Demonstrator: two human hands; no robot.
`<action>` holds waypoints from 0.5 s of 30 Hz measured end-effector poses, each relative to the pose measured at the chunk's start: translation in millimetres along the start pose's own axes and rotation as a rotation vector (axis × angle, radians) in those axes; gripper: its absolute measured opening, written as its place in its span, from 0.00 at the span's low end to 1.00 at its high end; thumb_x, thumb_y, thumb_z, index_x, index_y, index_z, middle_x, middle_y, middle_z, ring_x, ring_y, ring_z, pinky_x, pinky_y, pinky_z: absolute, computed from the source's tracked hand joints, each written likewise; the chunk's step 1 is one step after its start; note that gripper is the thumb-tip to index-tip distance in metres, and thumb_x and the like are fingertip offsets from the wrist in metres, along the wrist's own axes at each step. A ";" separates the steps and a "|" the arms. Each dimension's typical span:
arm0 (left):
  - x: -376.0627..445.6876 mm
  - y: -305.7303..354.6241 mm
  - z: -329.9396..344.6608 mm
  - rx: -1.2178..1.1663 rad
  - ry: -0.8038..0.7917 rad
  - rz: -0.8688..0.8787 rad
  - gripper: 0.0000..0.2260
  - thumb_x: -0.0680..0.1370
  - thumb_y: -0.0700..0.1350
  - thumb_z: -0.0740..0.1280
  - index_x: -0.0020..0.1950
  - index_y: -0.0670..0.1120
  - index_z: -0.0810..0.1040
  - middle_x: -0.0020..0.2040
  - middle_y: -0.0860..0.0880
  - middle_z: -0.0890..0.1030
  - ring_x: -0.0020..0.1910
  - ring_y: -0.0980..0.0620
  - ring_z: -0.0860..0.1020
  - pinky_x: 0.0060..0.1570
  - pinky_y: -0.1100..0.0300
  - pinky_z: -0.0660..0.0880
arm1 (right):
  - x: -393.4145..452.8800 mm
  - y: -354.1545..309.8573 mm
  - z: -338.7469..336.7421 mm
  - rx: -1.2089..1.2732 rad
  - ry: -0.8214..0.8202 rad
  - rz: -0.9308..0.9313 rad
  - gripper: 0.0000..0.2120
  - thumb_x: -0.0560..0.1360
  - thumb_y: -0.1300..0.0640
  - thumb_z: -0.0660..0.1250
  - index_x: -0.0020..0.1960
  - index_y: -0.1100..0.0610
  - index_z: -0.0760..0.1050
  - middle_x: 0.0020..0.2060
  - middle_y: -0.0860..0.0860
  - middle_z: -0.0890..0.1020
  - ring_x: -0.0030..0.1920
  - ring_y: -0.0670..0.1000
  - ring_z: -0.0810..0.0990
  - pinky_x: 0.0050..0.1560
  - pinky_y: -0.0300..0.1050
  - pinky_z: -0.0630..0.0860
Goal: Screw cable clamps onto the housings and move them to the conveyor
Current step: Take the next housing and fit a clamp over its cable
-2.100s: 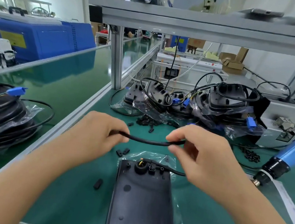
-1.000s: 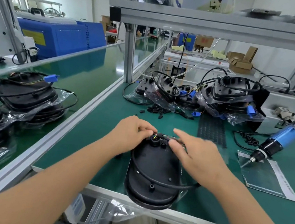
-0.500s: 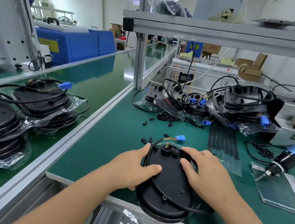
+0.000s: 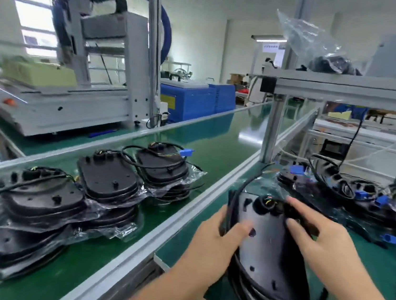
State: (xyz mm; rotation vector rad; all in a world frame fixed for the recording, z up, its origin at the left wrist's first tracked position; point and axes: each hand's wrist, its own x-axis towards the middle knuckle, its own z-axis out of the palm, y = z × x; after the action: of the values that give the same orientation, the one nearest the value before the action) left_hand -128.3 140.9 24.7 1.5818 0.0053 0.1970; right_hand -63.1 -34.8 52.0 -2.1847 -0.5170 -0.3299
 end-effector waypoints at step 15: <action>52.4 69.8 -188.2 0.269 0.746 -0.130 0.15 0.81 0.54 0.62 0.44 0.44 0.79 0.30 0.49 0.78 0.24 0.50 0.71 0.25 0.64 0.66 | 60.1 -53.9 100.0 0.612 -0.232 -0.092 0.12 0.77 0.48 0.63 0.58 0.34 0.71 0.53 0.29 0.76 0.56 0.41 0.79 0.46 0.21 0.70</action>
State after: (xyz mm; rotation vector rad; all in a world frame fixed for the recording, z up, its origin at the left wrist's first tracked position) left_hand -109.3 332.6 101.8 1.6832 0.7382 0.6953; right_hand -30.2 89.4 52.3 -1.6110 -0.7375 0.0412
